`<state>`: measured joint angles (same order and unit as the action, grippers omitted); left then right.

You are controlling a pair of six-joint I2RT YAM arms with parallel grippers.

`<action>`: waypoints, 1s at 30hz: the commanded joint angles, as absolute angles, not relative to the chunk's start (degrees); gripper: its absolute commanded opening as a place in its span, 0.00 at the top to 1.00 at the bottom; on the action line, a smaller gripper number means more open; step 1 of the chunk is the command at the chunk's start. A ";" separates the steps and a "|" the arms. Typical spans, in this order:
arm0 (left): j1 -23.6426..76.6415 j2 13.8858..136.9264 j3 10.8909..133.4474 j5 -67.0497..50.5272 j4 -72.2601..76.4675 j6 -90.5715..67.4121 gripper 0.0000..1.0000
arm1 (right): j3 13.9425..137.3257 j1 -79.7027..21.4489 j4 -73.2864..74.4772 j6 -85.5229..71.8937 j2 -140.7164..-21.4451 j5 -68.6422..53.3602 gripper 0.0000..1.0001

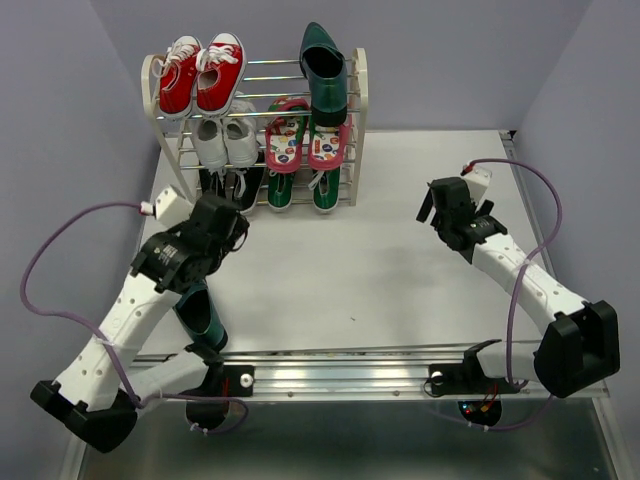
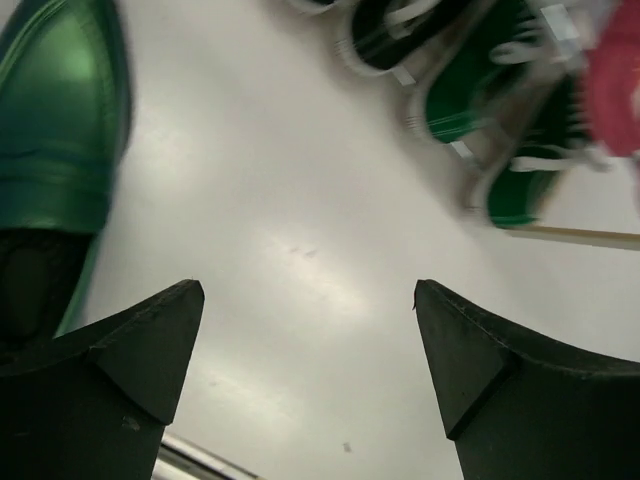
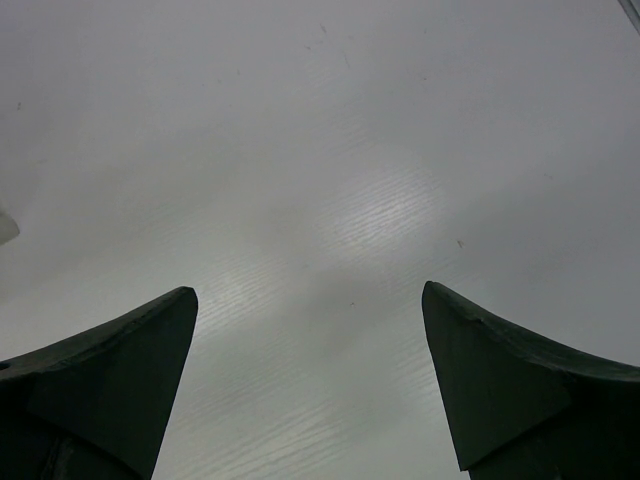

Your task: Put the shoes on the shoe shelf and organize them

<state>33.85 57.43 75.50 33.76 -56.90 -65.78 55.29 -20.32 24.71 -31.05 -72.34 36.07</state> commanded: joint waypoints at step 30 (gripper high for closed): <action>11.43 58.27 38.32 31.73 -42.45 -70.75 1.00 | 55.55 -20.04 21.45 -28.74 -76.11 30.32 0.00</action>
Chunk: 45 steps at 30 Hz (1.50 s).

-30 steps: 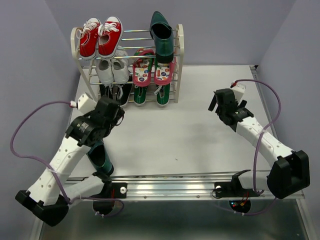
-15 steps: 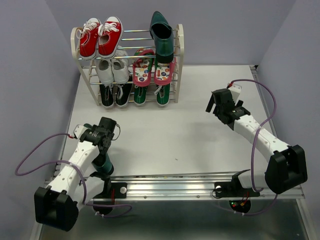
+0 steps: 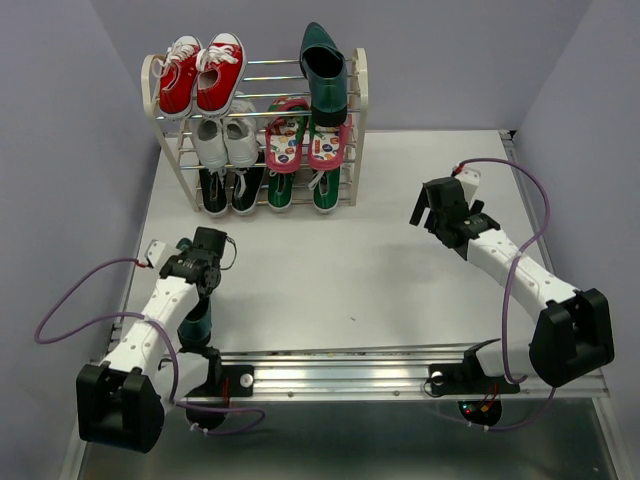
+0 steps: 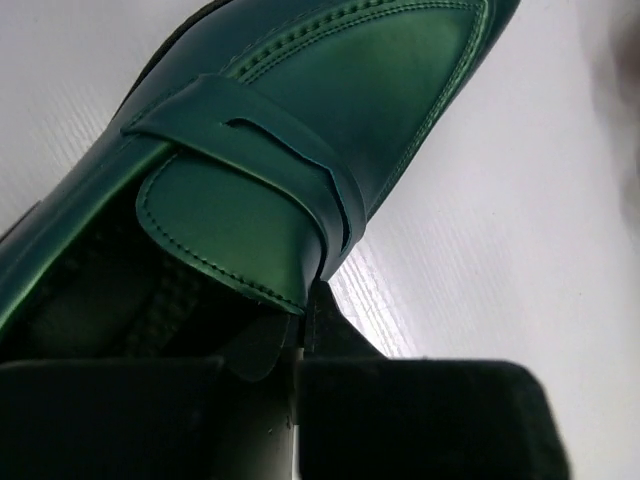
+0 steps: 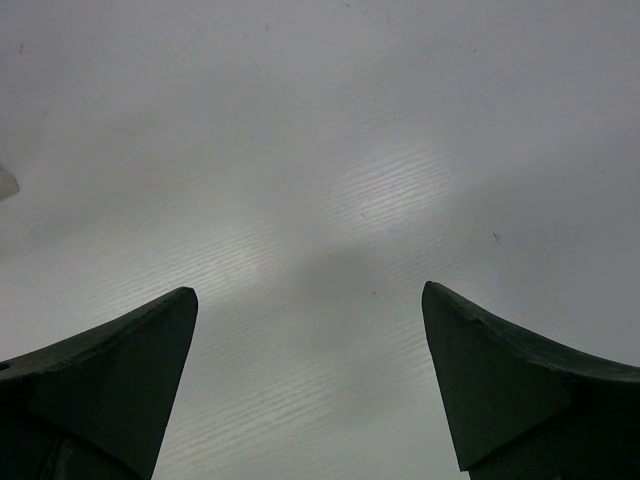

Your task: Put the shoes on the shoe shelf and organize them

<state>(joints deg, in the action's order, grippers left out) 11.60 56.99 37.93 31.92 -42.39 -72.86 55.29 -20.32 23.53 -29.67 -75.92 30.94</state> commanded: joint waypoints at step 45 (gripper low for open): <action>50.71 94.12 77.16 8.54 -12.22 -38.32 1.00 | 54.14 -20.04 26.89 -29.53 -74.01 35.85 0.00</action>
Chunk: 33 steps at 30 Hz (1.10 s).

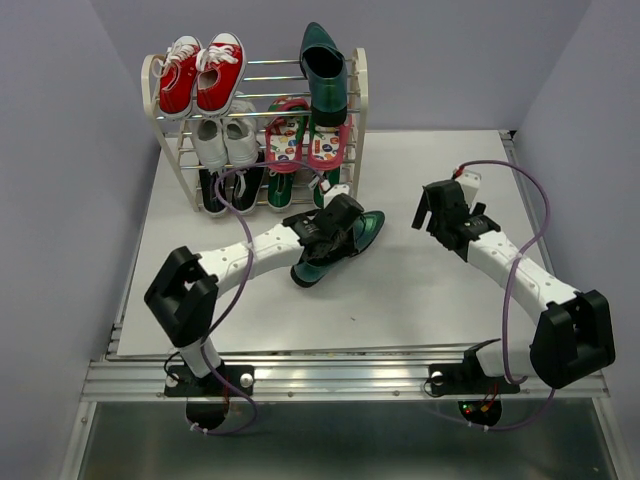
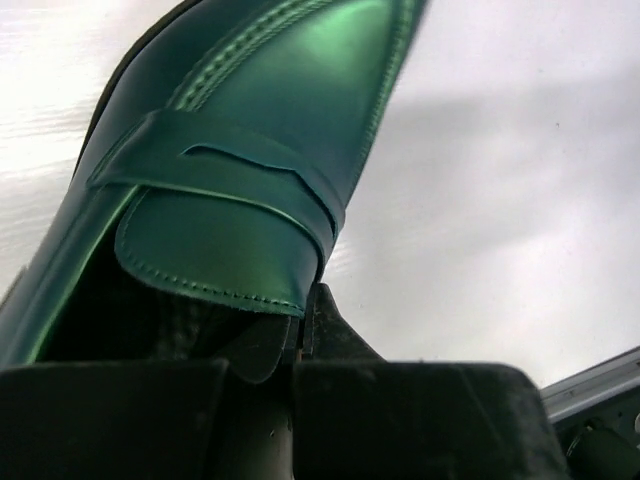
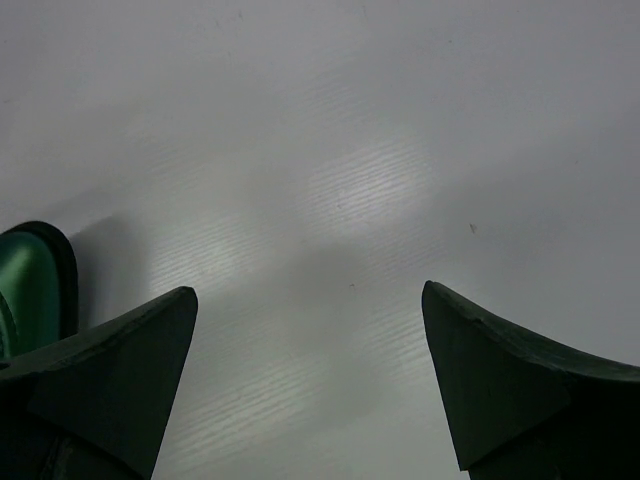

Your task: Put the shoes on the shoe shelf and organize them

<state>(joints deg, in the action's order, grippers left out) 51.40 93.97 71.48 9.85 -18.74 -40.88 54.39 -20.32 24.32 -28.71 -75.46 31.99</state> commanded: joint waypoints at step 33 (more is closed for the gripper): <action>50.10 83.49 62.58 7.57 -24.44 -23.73 0.01 | 58.27 -20.04 37.71 -29.27 -76.46 37.53 0.00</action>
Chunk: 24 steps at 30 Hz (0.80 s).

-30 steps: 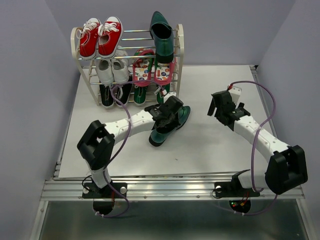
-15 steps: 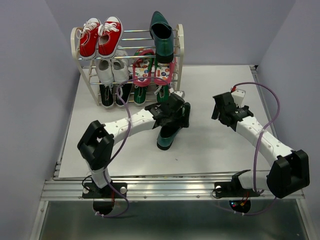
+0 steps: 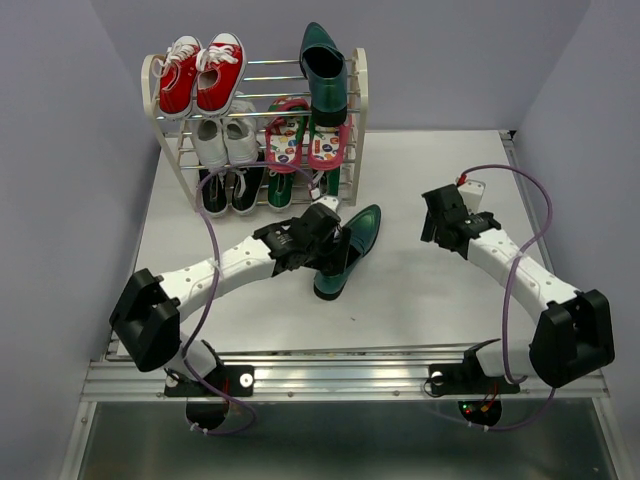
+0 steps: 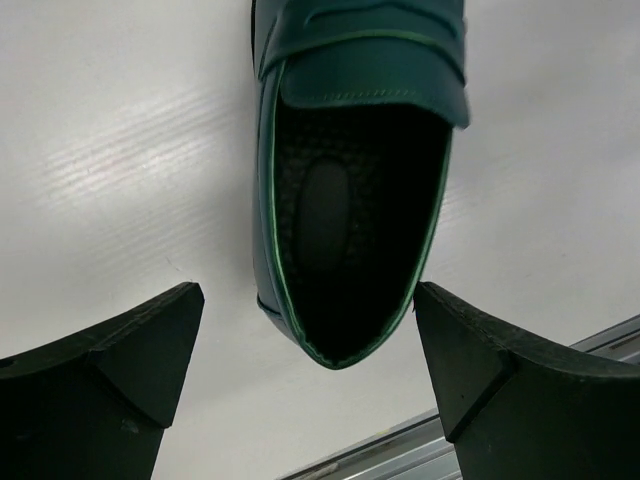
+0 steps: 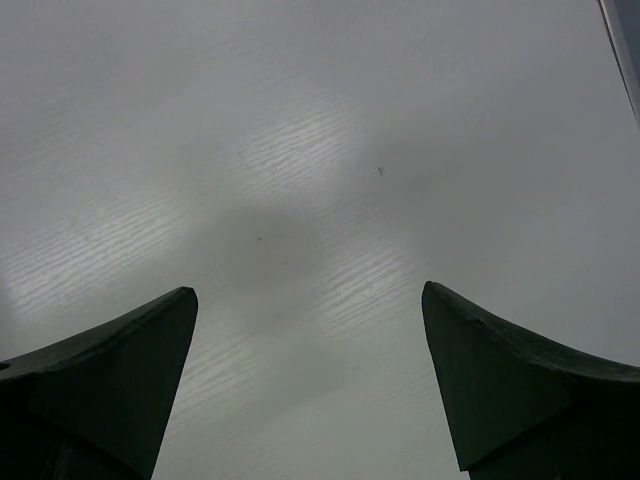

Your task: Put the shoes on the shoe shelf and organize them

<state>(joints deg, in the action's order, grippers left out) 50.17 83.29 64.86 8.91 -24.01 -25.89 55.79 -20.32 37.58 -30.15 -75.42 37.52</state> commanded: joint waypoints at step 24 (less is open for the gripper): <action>50.01 80.95 57.57 -1.76 -16.79 -18.63 0.01 | 58.71 -20.04 37.00 -27.78 -78.31 36.48 0.00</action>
